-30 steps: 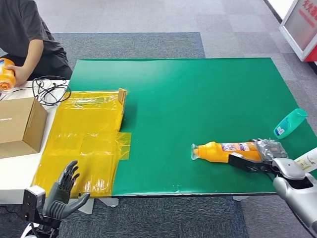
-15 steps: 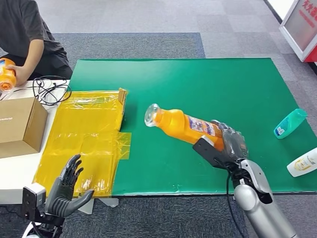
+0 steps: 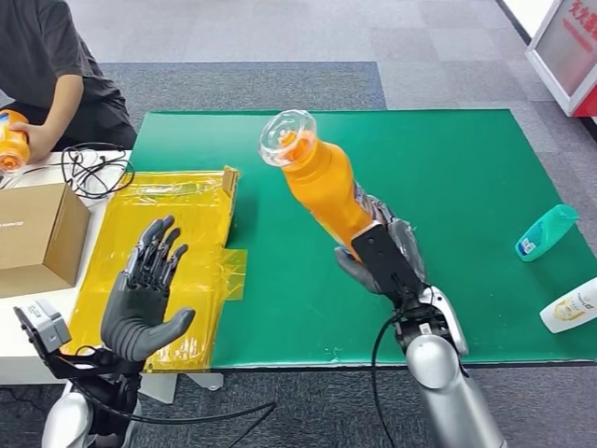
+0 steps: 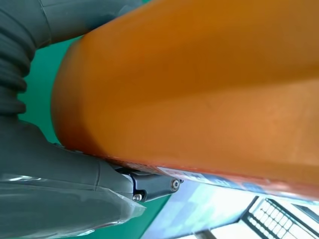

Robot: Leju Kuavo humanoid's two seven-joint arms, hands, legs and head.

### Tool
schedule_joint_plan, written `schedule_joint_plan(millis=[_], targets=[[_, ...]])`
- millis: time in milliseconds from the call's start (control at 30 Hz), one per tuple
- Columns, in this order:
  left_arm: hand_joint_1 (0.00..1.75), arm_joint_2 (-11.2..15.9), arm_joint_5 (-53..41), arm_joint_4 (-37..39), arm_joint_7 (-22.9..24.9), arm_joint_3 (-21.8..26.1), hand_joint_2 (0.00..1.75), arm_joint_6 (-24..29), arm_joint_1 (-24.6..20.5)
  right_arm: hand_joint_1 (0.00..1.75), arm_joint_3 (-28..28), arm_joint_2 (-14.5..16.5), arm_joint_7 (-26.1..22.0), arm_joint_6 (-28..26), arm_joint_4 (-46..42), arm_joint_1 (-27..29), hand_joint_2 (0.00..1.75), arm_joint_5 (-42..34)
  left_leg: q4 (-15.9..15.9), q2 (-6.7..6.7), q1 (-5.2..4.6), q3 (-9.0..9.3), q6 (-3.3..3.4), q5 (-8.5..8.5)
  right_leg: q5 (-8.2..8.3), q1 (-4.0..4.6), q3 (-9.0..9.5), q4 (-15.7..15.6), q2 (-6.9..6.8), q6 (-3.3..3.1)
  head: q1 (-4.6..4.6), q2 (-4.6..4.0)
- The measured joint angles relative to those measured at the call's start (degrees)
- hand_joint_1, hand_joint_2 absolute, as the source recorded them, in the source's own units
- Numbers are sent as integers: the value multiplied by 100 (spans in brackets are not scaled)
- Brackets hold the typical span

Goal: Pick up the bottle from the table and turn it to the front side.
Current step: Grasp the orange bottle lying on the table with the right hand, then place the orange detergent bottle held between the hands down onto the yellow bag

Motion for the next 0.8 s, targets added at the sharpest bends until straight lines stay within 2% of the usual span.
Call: schedule_joint_plan(millis=[200, 400, 600, 800], targets=[[0, 133, 394, -77, 242, -495, 175, 188, -428, 175, 133, 157, -267, -172, 338, 151, 175, -298, 0, 0, 0, -2, 0, 0, 0, 0, -1, 0, 0, 0, 1, 0], [0, 249, 901, -46, 395, -873, 175, 679, -902, 175, 358, 227, -406, -298, 652, 287, 175, -266, 0, 0, 0, 0, 0, 0, 0, 0, -1, 0, -1, 0, 1, 0], [0, 250, 1133, 46, 693, -987, 175, 832, -1182, 175, 689, 246, -510, -585, 755, 616, 175, -110, 0, 0, 0, -1, 0, 0, -1, 0, -3, 0, 0, 0, 0, 0], [0, 210, 1301, 273, 961, -1142, 175, 941, -1377, 175, 981, 246, -550, -864, 759, 717, 175, 237, 0, 1, -2, 0, 0, 0, -1, -1, -3, 0, 0, 0, 0, 0]])
